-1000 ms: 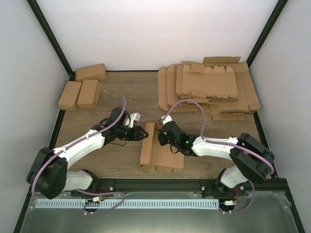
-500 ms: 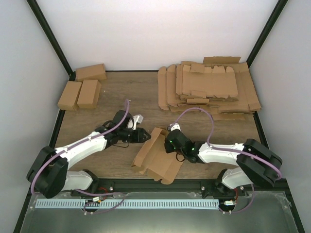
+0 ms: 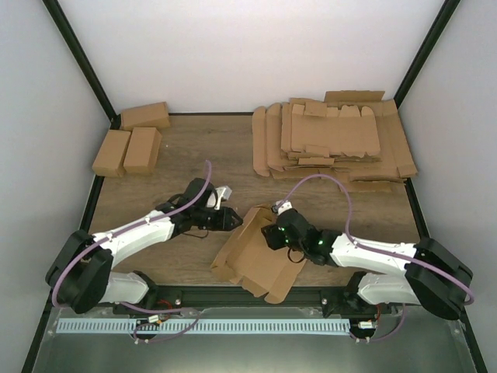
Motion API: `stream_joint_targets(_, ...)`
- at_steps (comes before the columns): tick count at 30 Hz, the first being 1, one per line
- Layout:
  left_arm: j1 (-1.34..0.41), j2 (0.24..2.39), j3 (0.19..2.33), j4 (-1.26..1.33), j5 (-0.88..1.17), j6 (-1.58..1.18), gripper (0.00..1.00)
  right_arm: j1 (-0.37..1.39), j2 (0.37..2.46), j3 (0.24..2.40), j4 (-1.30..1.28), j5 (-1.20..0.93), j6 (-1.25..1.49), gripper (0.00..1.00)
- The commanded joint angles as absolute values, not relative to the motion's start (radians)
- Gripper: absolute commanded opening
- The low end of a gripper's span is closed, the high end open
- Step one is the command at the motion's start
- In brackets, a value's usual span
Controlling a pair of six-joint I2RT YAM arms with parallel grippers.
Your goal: Fold the paper box
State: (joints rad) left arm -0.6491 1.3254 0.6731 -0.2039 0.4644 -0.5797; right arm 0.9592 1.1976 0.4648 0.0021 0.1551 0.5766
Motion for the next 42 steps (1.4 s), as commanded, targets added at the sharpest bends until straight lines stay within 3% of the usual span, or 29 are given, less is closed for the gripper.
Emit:
stream_joint_targets(1,-0.659,1.339,0.695,-0.189,0.452,-0.568,0.38,0.963,1.148,0.503,-0.087,0.123,0.537,0.50)
stream_joint_targets(18,-0.698,1.353,0.736,-0.218,0.415,-0.568,0.38,0.603,1.048,0.602,-0.099,-0.287,0.442,0.60)
stream_joint_targets(28,-0.731,1.360,0.761,-0.234,0.394,-0.576,0.37,0.357,1.287,0.646,-0.009,-0.541,0.529,0.57)
stream_joint_targets(42,-0.838,1.374,0.815,-0.262,0.332,-0.607,0.37,0.338,1.487,0.635,0.139,-0.735,0.591,0.57)
